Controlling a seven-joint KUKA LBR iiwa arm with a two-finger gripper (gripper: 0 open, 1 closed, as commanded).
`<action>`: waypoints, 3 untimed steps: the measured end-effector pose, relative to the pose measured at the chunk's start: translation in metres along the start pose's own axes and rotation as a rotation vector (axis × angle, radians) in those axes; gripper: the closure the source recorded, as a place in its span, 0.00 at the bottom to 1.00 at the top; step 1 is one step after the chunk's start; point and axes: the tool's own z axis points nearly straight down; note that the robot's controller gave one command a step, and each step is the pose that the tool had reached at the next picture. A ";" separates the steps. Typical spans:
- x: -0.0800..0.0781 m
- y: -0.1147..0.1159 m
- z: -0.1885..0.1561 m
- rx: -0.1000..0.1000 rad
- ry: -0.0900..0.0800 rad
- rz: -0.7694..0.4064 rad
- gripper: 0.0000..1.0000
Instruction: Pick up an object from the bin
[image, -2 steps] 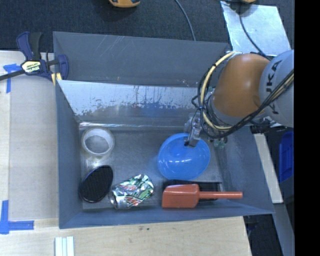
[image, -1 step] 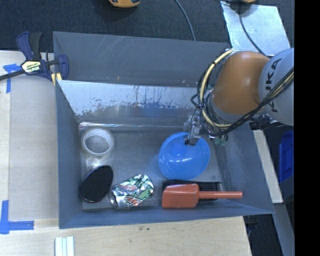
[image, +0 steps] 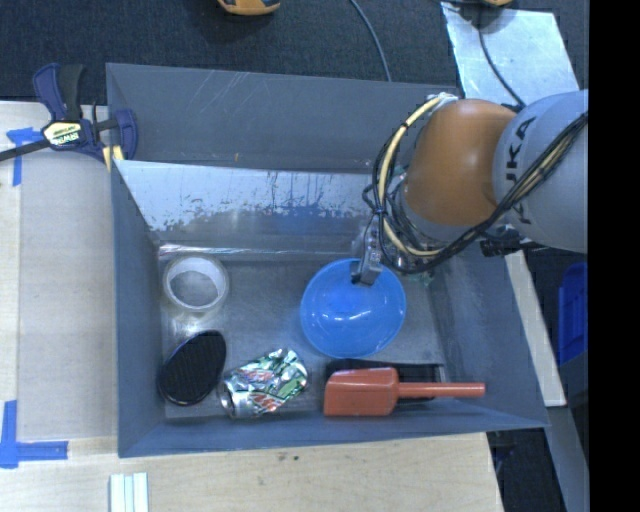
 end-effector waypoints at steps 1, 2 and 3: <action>0.000 -0.036 0.003 0.005 0.001 -0.008 1.00; 0.004 0.000 0.000 -0.003 -0.005 -0.039 1.00; 0.002 -0.015 0.003 -0.001 -0.007 -0.027 1.00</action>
Offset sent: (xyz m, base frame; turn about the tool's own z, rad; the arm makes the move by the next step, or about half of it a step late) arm -0.0053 -0.0006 -0.0021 -0.0353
